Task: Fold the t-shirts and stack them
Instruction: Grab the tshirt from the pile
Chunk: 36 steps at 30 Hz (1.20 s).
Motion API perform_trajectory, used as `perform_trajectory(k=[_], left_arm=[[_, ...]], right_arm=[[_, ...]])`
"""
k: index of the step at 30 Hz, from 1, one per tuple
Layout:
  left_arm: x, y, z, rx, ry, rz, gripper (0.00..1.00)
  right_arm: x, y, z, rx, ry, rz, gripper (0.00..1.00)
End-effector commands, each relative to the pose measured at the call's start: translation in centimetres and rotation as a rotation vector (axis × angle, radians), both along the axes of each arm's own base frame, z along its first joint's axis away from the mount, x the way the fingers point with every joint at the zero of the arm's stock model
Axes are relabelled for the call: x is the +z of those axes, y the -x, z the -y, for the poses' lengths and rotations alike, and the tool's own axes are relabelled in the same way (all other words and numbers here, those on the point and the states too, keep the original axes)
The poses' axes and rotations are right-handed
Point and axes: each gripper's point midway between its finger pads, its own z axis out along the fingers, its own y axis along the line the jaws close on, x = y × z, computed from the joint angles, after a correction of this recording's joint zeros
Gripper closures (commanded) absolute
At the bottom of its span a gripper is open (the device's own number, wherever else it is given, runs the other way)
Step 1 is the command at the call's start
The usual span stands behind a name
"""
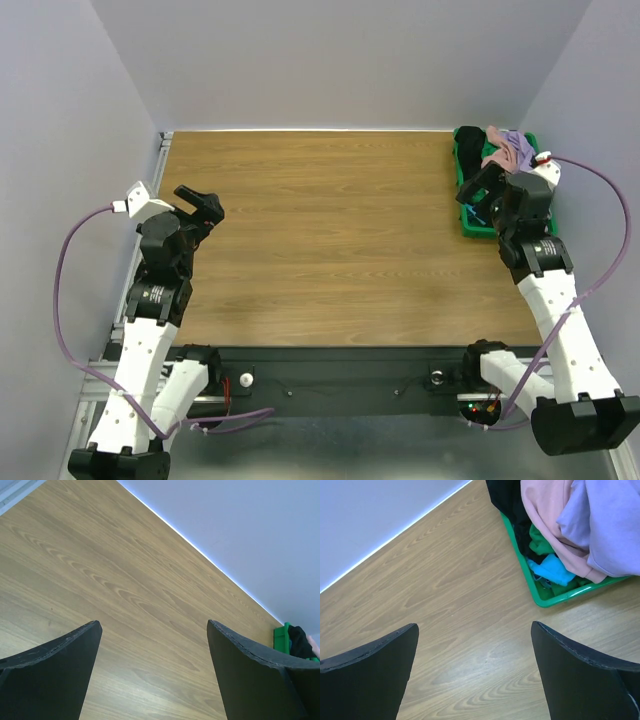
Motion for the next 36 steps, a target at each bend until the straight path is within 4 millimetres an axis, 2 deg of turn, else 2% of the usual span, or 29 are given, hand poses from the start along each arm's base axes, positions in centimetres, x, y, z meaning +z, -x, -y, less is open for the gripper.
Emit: perform_trajectory(k=[1, 2, 4, 5, 6, 9, 10, 11, 12, 13, 14, 15, 16, 17, 18, 19, 20, 22, 25, 27, 28, 31, 32, 34, 35, 36], left_arm=[[2.2, -0.3, 0.0, -0.002, 0.003, 0.075, 0.01], [2.1, -0.4, 0.0, -0.002, 0.002, 0.077, 0.01], [1.7, -0.6, 0.0, -0.002, 0.003, 0.074, 0.01], [1.0, -0.8, 0.2, -0.010, -0.004, 0.063, 0.01], [0.9, -1.1, 0.3, -0.015, -0.005, 0.065, 0.01], [0.2, -1.7, 0.7, -0.037, -0.017, 0.054, 0.01], [-0.3, -2.0, 0.8, -0.043, -0.021, 0.038, 0.01], [-0.4, -2.2, 1.0, -0.054, -0.023, 0.035, 0.01], [-0.5, -2.4, 1.0, -0.060, -0.033, 0.029, 0.01], [-1.1, -2.6, 1.2, -0.069, -0.037, 0.010, 0.01], [-1.3, -2.7, 1.2, -0.073, -0.042, 0.002, 0.01], [-1.8, -2.9, 1.2, -0.073, -0.048, -0.012, 0.01], [-2.0, -2.9, 1.2, -0.073, -0.050, -0.017, 0.01], [-2.4, -3.0, 1.2, -0.072, -0.053, -0.030, 0.01], [-2.7, -3.1, 1.2, -0.071, -0.052, -0.037, 0.01], [-2.9, -3.1, 1.2, -0.069, -0.053, -0.042, 0.01], [-3.3, -3.1, 1.1, -0.068, -0.054, -0.049, 0.01], [-3.7, -3.2, 1.1, -0.064, -0.052, -0.057, 0.01], [-4.1, -3.4, 1.2, -0.073, -0.054, -0.062, 0.01], [-4.3, -3.5, 1.2, -0.073, -0.058, -0.071, 0.01], [-4.5, -3.5, 1.3, -0.074, -0.058, -0.076, 0.01], [-4.5, -3.7, 1.4, -0.078, -0.057, -0.079, 0.01], [-4.6, -3.7, 1.4, -0.080, -0.057, -0.082, 0.01], [-4.6, -3.8, 1.4, -0.082, -0.055, -0.083, 0.01], [-4.6, -3.8, 1.5, -0.084, -0.056, -0.083, 0.01], [-4.6, -3.8, 1.5, -0.087, -0.054, -0.083, 0.01]], right_arm=[[1.4, -0.7, 0.9, -0.032, 0.050, 0.022, 0.00], [1.2, -0.9, 1.2, -0.030, 0.078, 0.009, 0.00], [0.5, -1.3, 2.8, -0.102, 0.144, -0.029, 0.00], [0.8, -1.6, 3.6, -0.146, 0.157, -0.032, 0.00], [-0.4, -2.5, 4.5, -0.198, 0.190, -0.085, 0.00], [-0.3, -4.3, 5.4, -0.230, 0.225, -0.117, 0.00], [-1.7, -5.7, 5.2, -0.200, 0.216, -0.159, 0.01], [-2.0, -6.4, 5.3, -0.182, 0.216, -0.172, 0.04], [-1.2, -7.4, 5.8, -0.177, 0.205, -0.161, 0.06], [-2.9, -8.6, 6.5, -0.151, 0.194, -0.210, 0.09], [-3.3, -9.1, 7.2, -0.162, 0.189, -0.225, 0.09], [-2.9, -9.7, 8.7, -0.193, 0.182, -0.221, 0.04], [-3.3, -9.9, 9.6, -0.208, 0.177, -0.233, 0.04], [-4.7, -10.5, 10.3, -0.218, 0.172, -0.267, 0.00], [-4.8, -10.9, 11.2, -0.219, 0.157, -0.268, 0.00], [-5.2, -11.2, 11.5, -0.212, 0.151, -0.278, 0.00], [-6.7, -11.7, 11.8, -0.200, 0.146, -0.313, 0.00], [-8.1, -12.2, 12.1, -0.171, 0.129, -0.343, 0.01], [-10.5, -12.3, 13.5, -0.224, 0.120, -0.398, 0.04], [-11.6, -12.1, 15.1, -0.286, 0.101, -0.420, 0.23], [-11.7, -12.2, 15.6, -0.307, 0.088, -0.416, 0.39], [-12.1, -12.1, 17.0, -0.337, 0.067, -0.418, 0.53], [-11.8, -12.2, 17.1, -0.335, 0.073, -0.415, 0.67], [-11.1, -12.7, 17.2, -0.303, 0.086, -0.403, 0.80], [-10.6, -13.0, 17.0, -0.287, 0.086, -0.391, 0.82], [-9.5, -13.3, 16.8, -0.265, 0.091, -0.366, 0.88]])
